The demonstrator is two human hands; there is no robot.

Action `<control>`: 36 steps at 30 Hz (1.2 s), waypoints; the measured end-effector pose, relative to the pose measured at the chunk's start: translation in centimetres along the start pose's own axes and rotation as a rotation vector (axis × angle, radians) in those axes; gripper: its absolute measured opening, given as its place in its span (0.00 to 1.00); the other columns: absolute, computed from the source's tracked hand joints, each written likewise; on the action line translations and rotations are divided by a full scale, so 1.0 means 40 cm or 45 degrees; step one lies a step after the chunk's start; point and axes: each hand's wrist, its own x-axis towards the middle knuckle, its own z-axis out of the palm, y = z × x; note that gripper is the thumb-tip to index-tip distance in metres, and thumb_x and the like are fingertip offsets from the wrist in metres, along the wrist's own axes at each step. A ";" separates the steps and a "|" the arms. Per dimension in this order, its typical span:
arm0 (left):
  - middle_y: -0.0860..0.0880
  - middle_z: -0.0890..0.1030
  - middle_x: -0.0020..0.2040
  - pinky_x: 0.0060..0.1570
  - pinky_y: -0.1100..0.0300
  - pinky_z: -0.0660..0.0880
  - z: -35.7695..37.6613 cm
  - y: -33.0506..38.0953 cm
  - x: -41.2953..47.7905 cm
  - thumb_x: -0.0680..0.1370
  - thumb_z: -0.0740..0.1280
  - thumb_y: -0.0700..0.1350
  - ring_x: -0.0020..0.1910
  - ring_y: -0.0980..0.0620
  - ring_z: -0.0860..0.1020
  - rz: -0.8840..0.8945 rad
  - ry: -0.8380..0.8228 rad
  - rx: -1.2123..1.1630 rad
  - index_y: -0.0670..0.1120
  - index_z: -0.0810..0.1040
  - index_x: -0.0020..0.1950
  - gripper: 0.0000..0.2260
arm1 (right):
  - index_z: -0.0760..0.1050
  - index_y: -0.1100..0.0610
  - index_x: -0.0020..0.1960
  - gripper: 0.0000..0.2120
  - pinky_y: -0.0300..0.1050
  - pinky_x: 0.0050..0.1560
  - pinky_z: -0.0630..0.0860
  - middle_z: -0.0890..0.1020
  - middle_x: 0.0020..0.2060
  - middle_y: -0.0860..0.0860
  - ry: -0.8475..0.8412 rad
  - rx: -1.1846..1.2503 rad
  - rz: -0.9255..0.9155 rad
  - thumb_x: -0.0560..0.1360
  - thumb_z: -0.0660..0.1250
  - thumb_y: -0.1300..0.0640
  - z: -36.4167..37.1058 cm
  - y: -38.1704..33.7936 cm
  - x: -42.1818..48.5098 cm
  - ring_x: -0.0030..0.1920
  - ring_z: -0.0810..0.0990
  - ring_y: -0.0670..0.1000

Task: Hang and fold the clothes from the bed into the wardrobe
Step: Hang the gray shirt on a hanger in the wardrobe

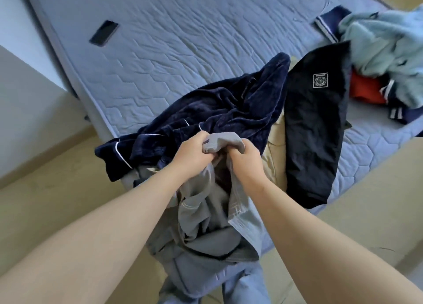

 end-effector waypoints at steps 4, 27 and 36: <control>0.52 0.79 0.44 0.47 0.55 0.73 -0.170 0.038 -0.129 0.71 0.72 0.44 0.47 0.50 0.77 0.137 -0.004 0.018 0.47 0.73 0.50 0.12 | 0.74 0.54 0.44 0.08 0.41 0.37 0.68 0.75 0.34 0.46 0.146 0.070 -0.160 0.77 0.58 0.62 0.029 -0.142 -0.137 0.35 0.71 0.44; 0.53 0.79 0.36 0.39 0.59 0.72 -0.704 0.319 -0.764 0.75 0.67 0.53 0.39 0.52 0.75 0.460 1.112 0.072 0.52 0.78 0.43 0.06 | 0.79 0.55 0.51 0.11 0.37 0.36 0.73 0.79 0.39 0.48 0.052 0.299 -0.925 0.75 0.61 0.65 0.045 -0.735 -0.735 0.37 0.75 0.45; 0.51 0.78 0.35 0.40 0.63 0.71 -0.849 0.332 -1.043 0.76 0.67 0.43 0.36 0.54 0.74 0.553 1.409 -0.027 0.43 0.78 0.43 0.04 | 0.67 0.50 0.69 0.27 0.37 0.46 0.73 0.76 0.56 0.47 -0.603 -0.271 -1.153 0.72 0.71 0.58 0.140 -0.831 -0.953 0.51 0.76 0.47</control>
